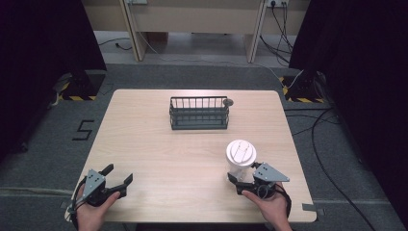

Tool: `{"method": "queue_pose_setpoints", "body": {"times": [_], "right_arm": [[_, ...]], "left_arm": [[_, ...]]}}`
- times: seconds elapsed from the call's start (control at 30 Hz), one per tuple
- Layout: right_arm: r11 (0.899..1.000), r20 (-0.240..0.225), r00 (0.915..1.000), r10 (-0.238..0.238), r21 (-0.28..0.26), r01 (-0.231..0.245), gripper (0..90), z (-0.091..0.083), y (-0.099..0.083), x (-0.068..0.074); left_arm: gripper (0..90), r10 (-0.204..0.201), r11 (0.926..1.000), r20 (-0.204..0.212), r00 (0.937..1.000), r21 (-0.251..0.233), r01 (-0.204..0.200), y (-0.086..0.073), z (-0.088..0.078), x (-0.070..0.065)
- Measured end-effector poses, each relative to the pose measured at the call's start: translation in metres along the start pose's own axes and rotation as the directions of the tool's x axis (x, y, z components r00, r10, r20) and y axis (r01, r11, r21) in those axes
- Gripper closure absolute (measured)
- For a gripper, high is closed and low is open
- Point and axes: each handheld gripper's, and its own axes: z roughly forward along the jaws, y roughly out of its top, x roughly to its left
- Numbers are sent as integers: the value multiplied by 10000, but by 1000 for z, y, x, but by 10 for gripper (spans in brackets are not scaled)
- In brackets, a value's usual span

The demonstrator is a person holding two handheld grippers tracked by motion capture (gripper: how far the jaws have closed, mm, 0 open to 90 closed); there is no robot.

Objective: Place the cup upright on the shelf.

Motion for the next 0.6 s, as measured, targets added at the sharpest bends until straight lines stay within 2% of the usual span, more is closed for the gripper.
{"method": "queue_pose_setpoints", "body": {"times": [0.6], "right_arm": [[10000, 152, 9999, 24, -84, -23, 187, 10, 11, -7]], "left_arm": [[154, -41, 10000, -25, 10000, -1, 41, 0, 0, 0]]}}
